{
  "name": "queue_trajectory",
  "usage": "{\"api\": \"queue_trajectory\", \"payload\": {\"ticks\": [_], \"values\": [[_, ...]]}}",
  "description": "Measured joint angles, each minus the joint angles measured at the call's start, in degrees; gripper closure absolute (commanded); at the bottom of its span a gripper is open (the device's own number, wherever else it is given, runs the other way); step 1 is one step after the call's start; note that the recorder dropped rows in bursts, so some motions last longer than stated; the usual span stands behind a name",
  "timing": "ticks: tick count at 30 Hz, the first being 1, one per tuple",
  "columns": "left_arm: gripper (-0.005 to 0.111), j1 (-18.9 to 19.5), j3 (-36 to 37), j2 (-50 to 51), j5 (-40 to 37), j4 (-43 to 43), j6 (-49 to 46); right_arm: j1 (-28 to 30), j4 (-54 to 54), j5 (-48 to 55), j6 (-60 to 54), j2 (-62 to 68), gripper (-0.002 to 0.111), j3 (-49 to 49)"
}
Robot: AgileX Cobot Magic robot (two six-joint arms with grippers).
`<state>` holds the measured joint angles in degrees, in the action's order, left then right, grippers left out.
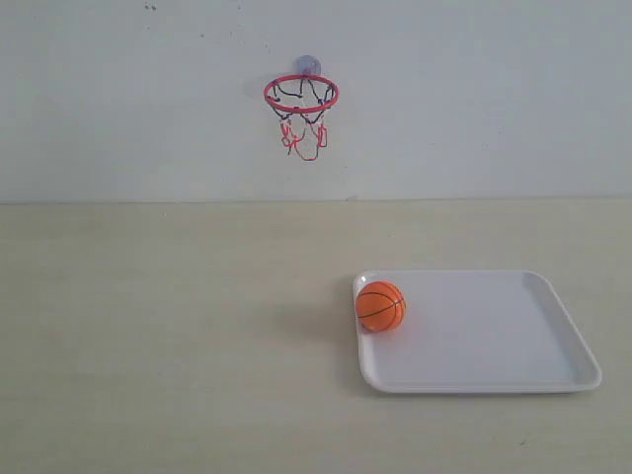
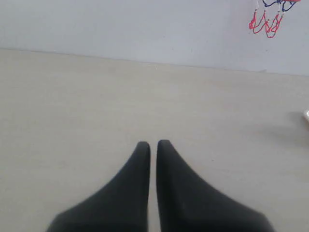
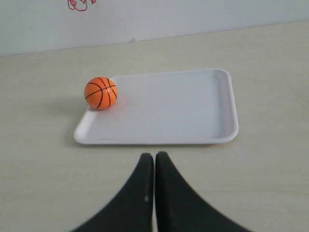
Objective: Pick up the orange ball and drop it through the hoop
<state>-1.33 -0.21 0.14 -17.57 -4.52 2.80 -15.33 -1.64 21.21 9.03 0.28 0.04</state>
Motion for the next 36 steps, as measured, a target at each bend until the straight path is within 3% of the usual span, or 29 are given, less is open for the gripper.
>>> {"api": "queue_trajectory", "payload": {"ticks": [17, 24, 27, 28, 30, 36], "values": [[0.103, 0.0, 0.0, 0.0, 0.0, 0.0, 0.0, 0.0, 1.0, -1.4, -1.5, 0.0, 0.108, 0.0], [0.103, 0.0, 0.0, 0.0, 0.0, 0.0, 0.0, 0.0, 2.5, -32.4, -4.1, 0.0, 0.108, 0.0], [0.103, 0.0, 0.0, 0.0, 0.0, 0.0, 0.0, 0.0, 2.1, -55.8, -3.7, -0.1, 0.108, 0.0], [0.103, 0.0, 0.0, 0.0, 0.0, 0.0, 0.0, 0.0, 1.6, -58.7, -3.7, -0.1, 0.108, -0.8], [0.103, 0.0, 0.0, 0.0, 0.0, 0.0, 0.0, 0.0, -1.5, -57.9, -4.9, -0.1, 0.108, -6.3], [0.103, 0.0, 0.0, 0.0, 0.0, 0.0, 0.0, 0.0, -4.2, -25.5, -16.3, 12.9, 0.108, -31.5]]}}
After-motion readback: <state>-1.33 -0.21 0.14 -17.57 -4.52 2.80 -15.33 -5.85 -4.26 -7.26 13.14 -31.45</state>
